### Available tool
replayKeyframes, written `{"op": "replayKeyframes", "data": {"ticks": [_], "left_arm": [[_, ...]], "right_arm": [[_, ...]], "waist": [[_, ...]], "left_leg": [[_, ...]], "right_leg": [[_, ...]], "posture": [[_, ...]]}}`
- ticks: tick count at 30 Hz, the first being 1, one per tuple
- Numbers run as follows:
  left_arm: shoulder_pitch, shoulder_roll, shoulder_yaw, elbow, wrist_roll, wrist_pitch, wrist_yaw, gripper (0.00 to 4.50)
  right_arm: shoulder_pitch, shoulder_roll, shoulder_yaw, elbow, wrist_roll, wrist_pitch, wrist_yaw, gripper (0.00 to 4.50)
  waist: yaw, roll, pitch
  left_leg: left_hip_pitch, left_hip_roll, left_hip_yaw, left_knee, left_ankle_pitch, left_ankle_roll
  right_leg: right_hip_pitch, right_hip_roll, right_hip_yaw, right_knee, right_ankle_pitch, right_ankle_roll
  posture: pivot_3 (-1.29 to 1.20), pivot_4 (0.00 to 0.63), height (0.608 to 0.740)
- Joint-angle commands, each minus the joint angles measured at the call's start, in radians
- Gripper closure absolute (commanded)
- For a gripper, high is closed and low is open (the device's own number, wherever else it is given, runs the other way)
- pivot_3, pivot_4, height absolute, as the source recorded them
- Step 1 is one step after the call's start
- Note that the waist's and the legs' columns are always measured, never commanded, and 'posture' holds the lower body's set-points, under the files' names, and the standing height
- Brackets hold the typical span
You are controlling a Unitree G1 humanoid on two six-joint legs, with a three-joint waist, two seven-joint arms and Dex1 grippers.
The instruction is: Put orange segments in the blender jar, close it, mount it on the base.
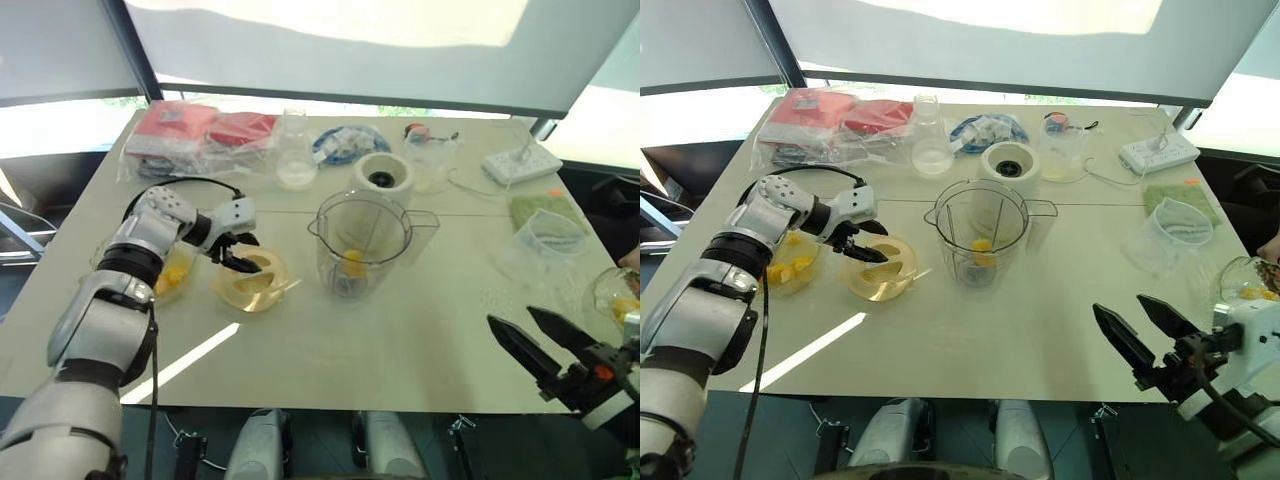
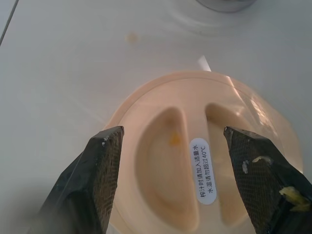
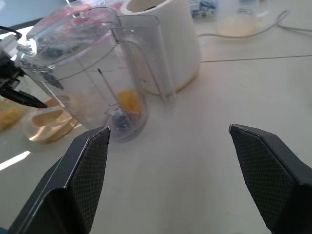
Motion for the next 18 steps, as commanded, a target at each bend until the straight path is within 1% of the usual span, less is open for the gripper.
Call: {"op": "replayKeyframes", "data": {"ticks": [1,5,9,12,14,15,17,18], "left_arm": [[-0.024,-0.01,-0.018,0.043,0.053,-0.062,-0.035,1.1],[-0.015,-0.02,-0.031,0.065,0.096,-0.079,-0.055,1.1],[0.007,-0.039,-0.046,0.08,0.132,-0.081,-0.048,1.1],[0.021,-0.059,-0.049,0.093,0.153,-0.065,-0.031,1.89],[0.029,-0.069,-0.048,0.101,0.162,-0.065,-0.009,2.89],[0.034,-0.074,-0.045,0.105,0.164,-0.064,0.0,3.52],[0.039,-0.076,-0.037,0.105,0.164,-0.063,0.014,4.24],[0.04,-0.075,-0.03,0.102,0.162,-0.062,0.02,4.26]], "right_arm": [[-0.035,-0.005,0.074,-0.038,0.007,-0.046,-0.066,0.4],[-0.066,-0.007,0.155,-0.034,-0.025,-0.068,-0.105,0.4],[-0.1,-0.02,0.2,-0.008,-0.051,-0.082,-0.123,0.4],[-0.126,-0.034,0.224,0.012,-0.068,-0.088,-0.13,0.34],[-0.141,-0.043,0.238,0.023,-0.076,-0.09,-0.134,0.34],[-0.149,-0.049,0.246,0.031,-0.082,-0.089,-0.132,0.34],[-0.161,-0.057,0.255,0.044,-0.09,-0.088,-0.127,0.34],[-0.169,-0.062,0.261,0.054,-0.095,-0.087,-0.123,0.34]], "waist": [[0.0,0.0,0.0],[0.001,-0.001,0.0],[0.003,-0.002,0.0],[0.004,-0.003,-0.001],[0.01,-0.002,-0.003],[0.011,-0.002,-0.003],[0.018,-0.001,-0.007],[0.019,0.0,-0.007]], "left_leg": [[0.0,0.0,0.0,0.0,0.0,0.0],[-0.001,0.0,0.0,0.0,0.0,0.0],[-0.001,0.0,0.0,0.0,0.0,0.0],[-0.001,0.0,0.0,0.001,0.0,0.0],[0.0,0.0,0.0,0.001,0.0,0.0],[0.001,0.0,0.0,0.0,0.0,0.0],[0.002,0.0,0.0,0.0,0.0,0.0],[0.002,0.0,0.0,0.0,0.0,0.0]], "right_leg": [[0.0,0.0,0.0,0.0,0.0,0.0],[0.0,0.0,0.0,0.0,0.0,0.0],[-0.001,0.0,0.0,0.0,0.0,0.0],[0.0,0.0,0.0,0.0,0.0,0.0],[0.001,0.0,0.0,0.0,0.0,0.0],[0.001,0.0,0.0,0.0,0.0,0.0],[0.001,0.0,0.0,0.001,0.0,0.0],[0.002,0.0,0.0,0.001,0.0,0.0]], "posture": [[0.0,0.15,0.74],[0.0,0.15,0.74],[0.0,0.15,0.74],[0.0,0.15,0.74],[0.0,0.15,0.74],[0.0,0.15,0.74],[0.0,0.15,0.74],[0.0,0.15,0.74]]}}
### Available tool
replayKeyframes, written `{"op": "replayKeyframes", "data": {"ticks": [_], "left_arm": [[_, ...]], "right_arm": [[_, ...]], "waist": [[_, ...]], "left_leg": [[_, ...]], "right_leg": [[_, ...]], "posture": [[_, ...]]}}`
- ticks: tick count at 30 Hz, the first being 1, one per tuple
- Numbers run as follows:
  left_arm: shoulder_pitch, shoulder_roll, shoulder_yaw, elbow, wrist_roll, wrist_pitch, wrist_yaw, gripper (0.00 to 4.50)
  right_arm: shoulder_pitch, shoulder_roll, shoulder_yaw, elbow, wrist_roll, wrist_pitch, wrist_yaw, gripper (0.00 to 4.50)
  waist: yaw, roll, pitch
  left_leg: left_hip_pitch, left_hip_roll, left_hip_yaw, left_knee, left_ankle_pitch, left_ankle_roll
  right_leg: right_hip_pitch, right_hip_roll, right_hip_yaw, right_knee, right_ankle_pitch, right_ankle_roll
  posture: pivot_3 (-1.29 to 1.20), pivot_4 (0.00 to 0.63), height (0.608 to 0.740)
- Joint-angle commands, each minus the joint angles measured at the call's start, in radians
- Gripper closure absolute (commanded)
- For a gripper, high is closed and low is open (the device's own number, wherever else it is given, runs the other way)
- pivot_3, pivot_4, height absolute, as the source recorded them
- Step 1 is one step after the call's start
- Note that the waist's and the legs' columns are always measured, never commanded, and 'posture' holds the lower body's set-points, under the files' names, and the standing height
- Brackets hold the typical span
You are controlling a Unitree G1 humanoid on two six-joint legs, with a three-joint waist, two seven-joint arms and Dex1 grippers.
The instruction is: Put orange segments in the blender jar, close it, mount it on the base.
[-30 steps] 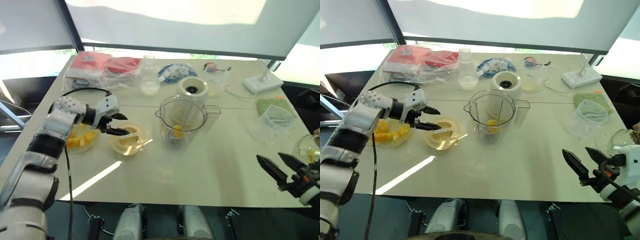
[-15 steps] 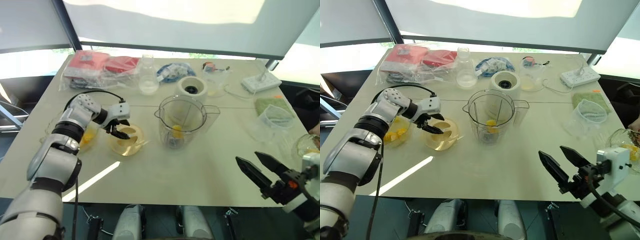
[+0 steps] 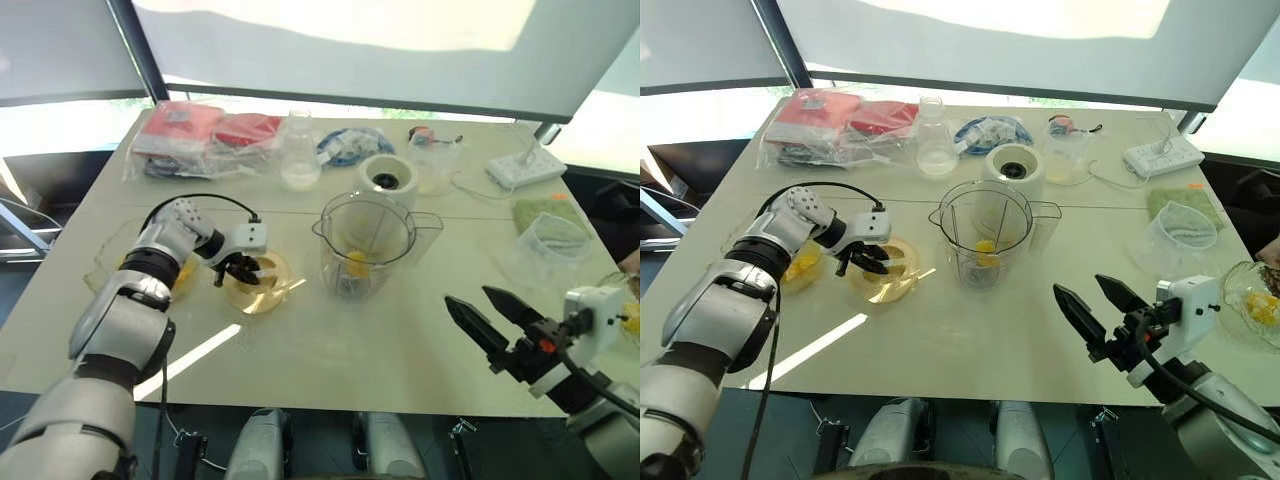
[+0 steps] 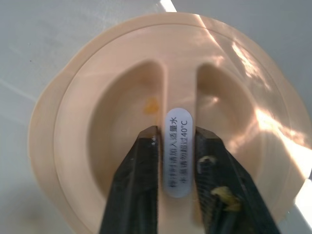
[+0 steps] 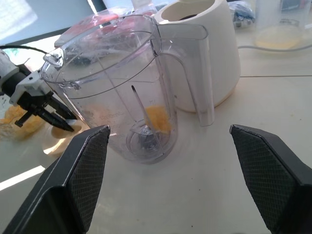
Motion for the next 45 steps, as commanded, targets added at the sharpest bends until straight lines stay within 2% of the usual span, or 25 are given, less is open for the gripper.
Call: {"op": "replayKeyframes", "data": {"ticks": [1,4,7,10,13,16,20,25,29,34,39,42,45], "left_arm": [[0.035,0.0,0.0,0.012,0.022,-0.005,0.022,4.26],[0.036,0.029,0.022,-0.03,0.005,-0.086,0.007,4.26],[-0.035,0.037,0.094,-0.072,-0.063,-0.04,-0.025,4.26],[-0.192,0.048,0.178,-0.109,-0.137,0.04,-0.051,4.26],[-0.354,0.065,0.228,-0.121,-0.181,0.097,-0.106,4.26],[-0.497,0.06,0.255,-0.119,-0.27,0.123,-0.214,4.26],[-0.62,0.014,0.236,-0.082,-0.358,0.169,-0.228,4.26],[-0.67,-0.076,0.057,-0.12,-0.539,0.297,-0.228,4.26],[-0.704,-0.131,-0.113,-0.129,-0.612,0.372,-0.228,4.26],[-0.709,-0.216,-0.282,-0.093,-0.589,0.343,-0.228,4.26],[-0.702,-0.231,-0.471,-0.077,-0.6,0.298,-0.228,4.26],[-0.712,-0.256,-0.509,-0.028,-0.573,0.25,-0.228,4.26],[-0.73,-0.28,-0.493,0.023,-0.547,0.211,-0.228,4.26]], "right_arm": [[-0.023,-0.021,0.01,0.018,-0.017,-0.015,0.011,0.34],[-0.043,-0.022,0.029,0.044,-0.035,-0.018,0.017,0.34],[-0.059,-0.017,0.049,0.073,-0.067,-0.025,0.024,0.34],[-0.085,-0.014,0.064,0.114,-0.122,-0.036,0.027,0.34],[-0.136,-0.007,0.089,0.163,-0.192,-0.054,0.026,0.34],[-0.194,-0.011,0.14,0.203,-0.251,-0.055,0.037,0.34],[-0.259,0.001,0.197,0.26,-0.331,-0.074,0.046,0.34],[-0.34,0.053,0.286,0.327,-0.436,-0.11,0.045,0.34],[-0.367,0.11,0.314,0.346,-0.496,-0.143,0.028,0.34],[-0.376,0.161,0.314,0.359,-0.556,-0.169,0.004,0.34],[-0.376,0.21,0.323,0.349,-0.59,-0.182,-0.013,0.34],[-0.374,0.237,0.332,0.341,-0.606,-0.187,-0.019,0.34],[-0.369,0.258,0.335,0.34,-0.622,-0.194,-0.022,0.34]], "waist": [[0.002,0.0,-0.002],[0.002,0.0,-0.002],[0.003,-0.001,-0.002],[0.007,-0.006,0.001],[0.006,-0.007,0.002],[0.002,-0.005,0.001],[0.002,-0.003,0.0],[0.003,-0.003,0.001],[0.001,-0.002,0.002],[0.001,-0.001,0.002],[-0.002,-0.001,0.002],[-0.001,-0.001,0.002],[0.002,-0.001,0.002]], "left_leg": [[0.0,0.0,0.0,0.0,0.0,0.0],[0.001,0.0,0.0,0.0,0.0,0.0],[0.0,0.0,0.0,0.0,0.0,0.0],[-0.005,0.0,-0.002,0.002,0.0,0.0],[-0.018,0.0,-0.006,0.01,0.0,0.0],[-0.018,-0.003,-0.003,0.011,-0.003,0.006],[-0.016,-0.004,-0.002,0.012,-0.006,0.01],[-0.016,-0.003,-0.005,0.014,-0.006,0.01],[-0.016,-0.003,-0.004,0.014,-0.006,0.01],[-0.016,-0.004,-0.003,0.014,-0.006,0.01],[-0.016,-0.004,-0.003,0.014,-0.006,0.01],[-0.016,-0.003,-0.004,0.014,-0.006,0.01],[-0.016,-0.003,-0.004,0.014,-0.006,0.01]], "right_leg": [[0.0,0.0,0.0,0.0,0.0,0.0],[0.001,0.0,0.0,0.0,0.0,0.0],[0.0,0.0,0.0,0.0,0.0,0.0],[-0.003,0.001,-0.001,0.0,0.0,0.0],[-0.01,0.001,-0.006,0.001,0.001,0.0],[-0.009,0.0,-0.004,0.0,0.002,0.003],[-0.007,0.0,-0.002,0.0,0.001,0.006],[-0.007,0.001,-0.003,0.003,0.0,0.005],[-0.008,0.002,-0.003,0.004,-0.001,0.003],[-0.008,0.002,-0.002,0.004,-0.001,0.003],[-0.009,0.002,-0.001,0.004,-0.001,0.003],[-0.01,0.002,-0.001,0.005,-0.001,0.002],[-0.01,0.002,-0.001,0.005,-0.001,0.002]], "posture": [[0.0,0.15,0.74],[0.0,0.15,0.74],[0.0,0.15,0.74],[0.0,0.15,0.74],[0.0,0.15,0.74],[0.0,0.15,0.74],[0.0,0.15,0.74],[0.0,0.15,0.74],[0.0,0.15,0.74],[0.0,0.15,0.74],[0.0,0.15,0.74],[0.0,0.15,0.74],[0.0,0.15,0.74]]}}
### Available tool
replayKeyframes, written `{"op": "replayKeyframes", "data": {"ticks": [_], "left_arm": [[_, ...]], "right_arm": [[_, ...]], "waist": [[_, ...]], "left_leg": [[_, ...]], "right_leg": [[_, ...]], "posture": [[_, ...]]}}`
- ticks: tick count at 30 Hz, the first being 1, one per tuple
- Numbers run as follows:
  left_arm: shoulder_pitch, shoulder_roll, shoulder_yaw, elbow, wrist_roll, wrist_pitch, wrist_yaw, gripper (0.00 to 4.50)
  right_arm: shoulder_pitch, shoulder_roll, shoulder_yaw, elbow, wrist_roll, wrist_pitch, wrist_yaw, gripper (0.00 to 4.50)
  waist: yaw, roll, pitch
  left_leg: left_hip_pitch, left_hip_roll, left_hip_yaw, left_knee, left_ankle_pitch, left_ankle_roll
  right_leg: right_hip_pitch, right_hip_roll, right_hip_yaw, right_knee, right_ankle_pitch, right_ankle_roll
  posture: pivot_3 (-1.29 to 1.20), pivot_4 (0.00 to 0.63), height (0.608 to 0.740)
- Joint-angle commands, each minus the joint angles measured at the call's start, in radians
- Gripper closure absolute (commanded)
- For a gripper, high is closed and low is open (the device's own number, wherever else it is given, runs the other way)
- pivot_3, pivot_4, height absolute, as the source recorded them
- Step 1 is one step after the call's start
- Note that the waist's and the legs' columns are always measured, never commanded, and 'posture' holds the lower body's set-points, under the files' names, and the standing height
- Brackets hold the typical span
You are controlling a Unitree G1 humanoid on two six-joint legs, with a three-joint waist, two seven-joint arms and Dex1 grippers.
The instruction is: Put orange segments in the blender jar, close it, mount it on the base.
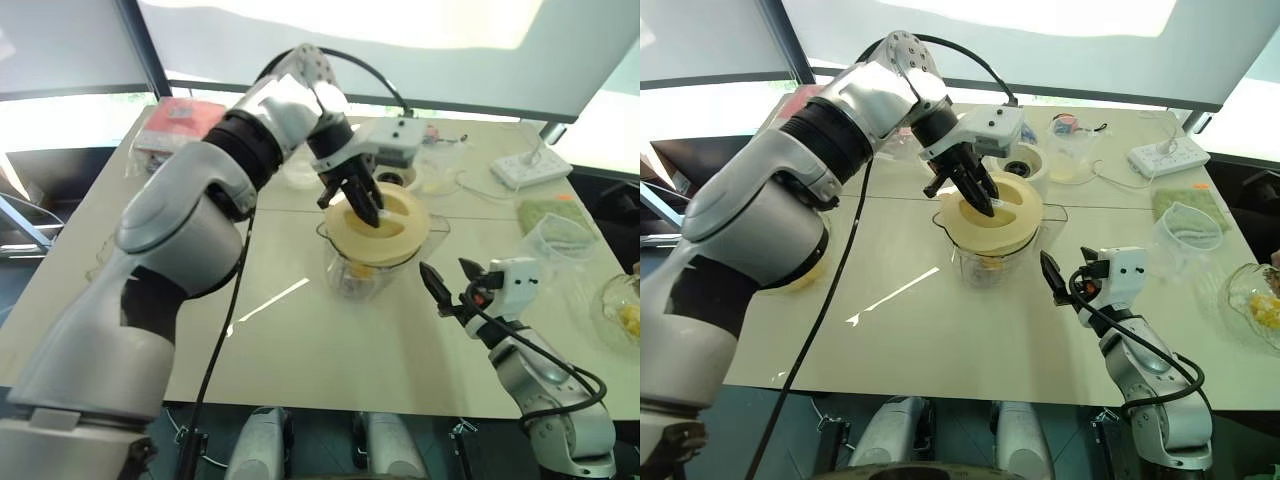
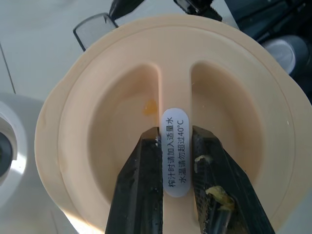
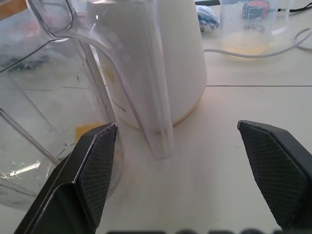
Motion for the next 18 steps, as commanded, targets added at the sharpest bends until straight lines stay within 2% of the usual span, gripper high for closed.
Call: {"op": "replayKeyframes", "data": {"ticks": [1,6,11,18], "left_arm": [[-0.055,-0.019,0.021,0.045,0.029,-0.051,-0.004,4.26],[-0.059,-0.019,0.024,0.082,0.063,-0.102,-0.004,4.26],[-0.015,-0.011,-0.029,0.054,0.062,-0.116,-0.004,4.26],[0.03,0.024,-0.112,-0.005,-0.013,-0.094,-0.004,4.26]], "right_arm": [[0.001,0.016,-0.003,-0.033,-0.021,-0.035,-0.004,0.34],[0.008,0.031,-0.003,-0.029,-0.039,-0.045,-0.001,0.34],[-0.033,0.038,0.014,0.012,-0.069,-0.058,0.005,0.34],[-0.139,0.05,0.052,0.145,-0.107,-0.1,0.053,0.34]], "waist": [[0.001,0.0,0.0],[0.001,0.0,0.0],[-0.002,0.0,0.0],[-0.008,0.001,-0.001]], "left_leg": [[0.0,0.0,0.0,0.0,0.0,0.0],[-0.001,0.0,0.001,0.0,0.0,0.0],[-0.001,0.0,0.0,0.0,0.0,0.0],[0.001,0.0,0.0,0.0,0.0,0.0]], "right_leg": [[0.0,0.0,0.0,0.0,0.0,0.0],[0.0,0.0,0.0,-0.002,0.0,0.0],[0.0,0.0,0.0,-0.001,0.0,0.0],[0.0,0.0,0.001,0.001,0.0,0.0]], "posture": [[0.0,0.15,0.74],[0.0,0.15,0.74],[0.0,0.15,0.74],[0.0,0.15,0.74]]}}
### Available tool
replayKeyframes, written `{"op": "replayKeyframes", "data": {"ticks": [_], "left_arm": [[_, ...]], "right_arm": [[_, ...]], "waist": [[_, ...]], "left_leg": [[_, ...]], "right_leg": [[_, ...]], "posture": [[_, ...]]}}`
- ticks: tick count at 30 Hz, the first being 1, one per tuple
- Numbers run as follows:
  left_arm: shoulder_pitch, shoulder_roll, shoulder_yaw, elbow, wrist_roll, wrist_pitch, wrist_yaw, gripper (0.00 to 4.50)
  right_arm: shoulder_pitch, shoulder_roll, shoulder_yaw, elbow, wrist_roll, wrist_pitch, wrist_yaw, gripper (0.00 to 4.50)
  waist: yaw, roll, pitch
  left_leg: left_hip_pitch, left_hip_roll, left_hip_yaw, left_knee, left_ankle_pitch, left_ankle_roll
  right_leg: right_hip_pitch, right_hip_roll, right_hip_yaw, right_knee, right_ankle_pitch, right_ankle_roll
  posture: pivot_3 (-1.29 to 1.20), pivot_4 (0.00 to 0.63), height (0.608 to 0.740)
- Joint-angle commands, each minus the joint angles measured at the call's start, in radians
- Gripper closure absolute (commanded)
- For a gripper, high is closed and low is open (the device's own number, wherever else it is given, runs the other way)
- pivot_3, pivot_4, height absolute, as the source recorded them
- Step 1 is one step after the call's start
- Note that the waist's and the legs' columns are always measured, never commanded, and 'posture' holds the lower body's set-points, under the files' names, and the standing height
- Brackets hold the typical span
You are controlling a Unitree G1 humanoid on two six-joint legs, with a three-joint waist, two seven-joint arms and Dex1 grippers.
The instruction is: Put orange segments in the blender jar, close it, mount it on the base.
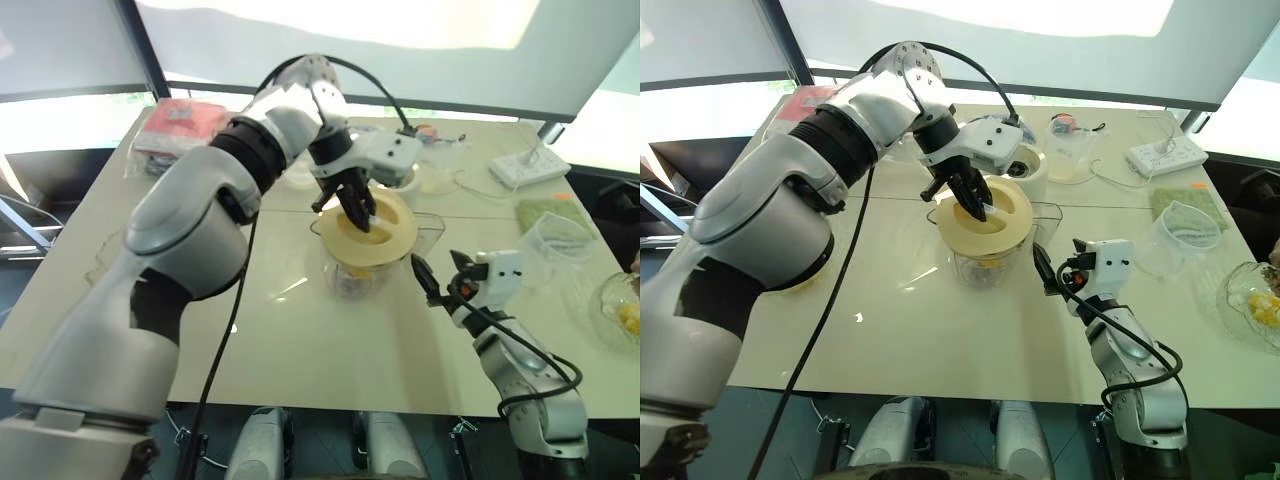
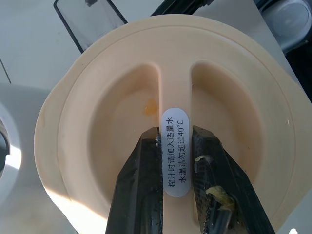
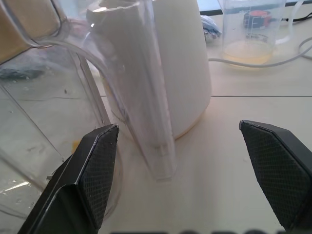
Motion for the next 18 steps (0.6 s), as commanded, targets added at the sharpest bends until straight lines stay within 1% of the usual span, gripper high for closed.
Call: {"op": "replayKeyframes", "data": {"ticks": [1,4,7,10,12,13,15,18], "left_arm": [[0.025,0.021,-0.054,-0.026,-0.04,0.014,-0.007,4.26],[0.049,0.032,-0.049,-0.05,-0.077,-0.012,-0.007,4.26],[0.063,0.067,-0.089,-0.107,-0.135,0.0,-0.007,4.26],[0.072,0.095,-0.124,-0.141,-0.166,0.006,-0.007,4.26],[0.074,0.105,-0.136,-0.15,-0.177,0.009,-0.007,4.26],[0.075,0.11,-0.142,-0.154,-0.184,0.013,-0.007,4.26],[0.076,0.118,-0.152,-0.162,-0.192,0.016,-0.007,4.26],[0.084,0.12,-0.143,-0.161,-0.192,0.036,-0.007,4.26]], "right_arm": [[-0.057,0.002,0.009,0.041,-0.015,-0.037,0.03,0.34],[-0.102,0.002,0.021,0.107,-0.046,-0.062,0.041,0.34],[-0.133,0.004,0.031,0.166,-0.081,-0.097,0.05,0.34],[-0.137,0.001,0.041,0.208,-0.109,-0.13,0.064,1.21],[-0.134,0.003,0.044,0.221,-0.117,-0.142,0.066,2.21],[-0.132,0.006,0.044,0.222,-0.114,-0.148,0.07,2.79],[-0.131,0.01,0.048,0.218,-0.113,-0.153,0.074,3.61],[-0.138,0.03,0.063,0.206,-0.134,-0.143,0.052,3.61]], "waist": [[-0.003,0.0,0.0],[-0.005,0.001,-0.001],[-0.008,0.001,-0.001],[-0.012,0.002,-0.001],[-0.012,0.002,-0.001],[-0.013,0.002,-0.001],[-0.013,0.002,-0.001],[-0.015,0.002,-0.001]], "left_leg": [[0.0,0.0,0.0,0.0,0.0,0.0],[0.0,0.0,0.0,0.0,0.0,0.0],[0.0,0.0,0.0,0.0,0.0,0.0],[0.001,0.0,0.0,0.0,0.0,0.0],[0.001,0.0,0.0,0.0,0.0,0.0],[0.001,0.0,0.0,0.0,0.0,0.0],[0.0,0.0,0.0,0.0,0.0,0.0],[0.001,0.0,0.0,0.001,0.0,0.0]], "right_leg": [[0.0,0.0,0.0,0.0,0.0,0.0],[0.0,0.0,0.001,0.0,0.0,0.0],[0.001,0.0,0.0,0.0,0.0,0.0],[0.001,0.0,0.001,0.0,0.0,0.001],[0.001,0.0,0.0,0.0,0.0,0.001],[0.002,0.0,0.0,0.0,0.0,0.001],[0.002,0.0,0.0,0.0,0.0,0.001],[0.002,0.0,0.001,0.0,0.0,0.001]], "posture": [[0.0,0.15,0.74],[0.0,0.15,0.74],[0.0,0.15,0.74],[0.0,0.15,0.74],[0.0,0.15,0.74],[0.0,0.15,0.74],[0.0,0.15,0.74],[0.0,0.15,0.74]]}}
